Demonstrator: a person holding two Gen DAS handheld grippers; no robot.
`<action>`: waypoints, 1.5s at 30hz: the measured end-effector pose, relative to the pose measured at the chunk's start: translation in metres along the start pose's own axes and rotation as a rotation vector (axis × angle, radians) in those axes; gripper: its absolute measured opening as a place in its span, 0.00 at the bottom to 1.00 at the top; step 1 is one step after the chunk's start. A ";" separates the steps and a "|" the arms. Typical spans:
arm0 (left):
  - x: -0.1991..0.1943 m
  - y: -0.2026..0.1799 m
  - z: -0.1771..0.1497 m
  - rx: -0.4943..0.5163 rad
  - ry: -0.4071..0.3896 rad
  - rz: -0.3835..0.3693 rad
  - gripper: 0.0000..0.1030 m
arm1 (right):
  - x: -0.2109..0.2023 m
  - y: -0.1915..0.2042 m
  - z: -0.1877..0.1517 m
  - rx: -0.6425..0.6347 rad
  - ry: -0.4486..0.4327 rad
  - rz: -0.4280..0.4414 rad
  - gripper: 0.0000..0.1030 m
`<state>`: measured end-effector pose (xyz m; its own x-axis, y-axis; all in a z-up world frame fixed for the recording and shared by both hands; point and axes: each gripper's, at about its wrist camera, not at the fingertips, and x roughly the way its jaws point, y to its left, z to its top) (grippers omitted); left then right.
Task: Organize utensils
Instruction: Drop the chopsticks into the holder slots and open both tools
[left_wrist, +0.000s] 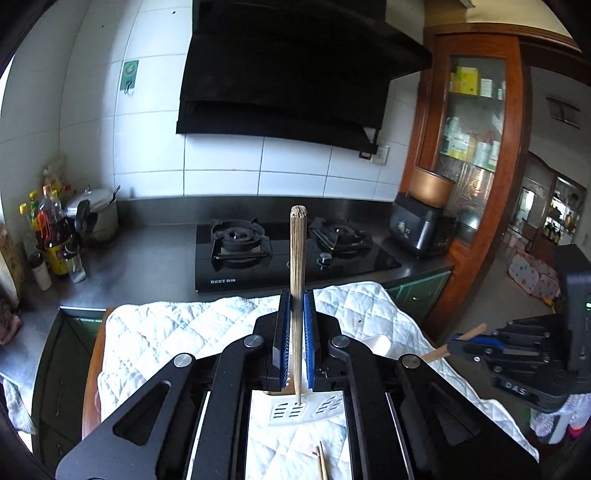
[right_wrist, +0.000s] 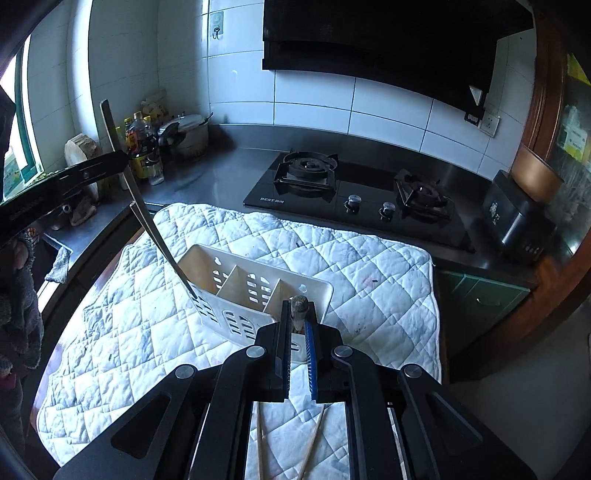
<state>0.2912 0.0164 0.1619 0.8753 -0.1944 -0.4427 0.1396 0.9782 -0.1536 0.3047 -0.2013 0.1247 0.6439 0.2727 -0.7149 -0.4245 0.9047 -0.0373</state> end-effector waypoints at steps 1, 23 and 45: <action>0.004 0.003 -0.001 -0.012 0.006 -0.002 0.05 | 0.001 -0.001 0.000 0.002 -0.009 -0.003 0.07; 0.020 0.008 0.007 -0.043 -0.040 0.001 0.05 | 0.010 -0.002 -0.002 -0.007 -0.013 0.001 0.07; -0.007 0.004 -0.043 -0.017 0.040 -0.037 0.11 | -0.075 0.012 -0.089 0.005 -0.231 -0.017 0.61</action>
<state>0.2660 0.0189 0.1258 0.8505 -0.2336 -0.4712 0.1633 0.9690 -0.1856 0.1950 -0.2399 0.1154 0.7800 0.3245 -0.5350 -0.4094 0.9113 -0.0441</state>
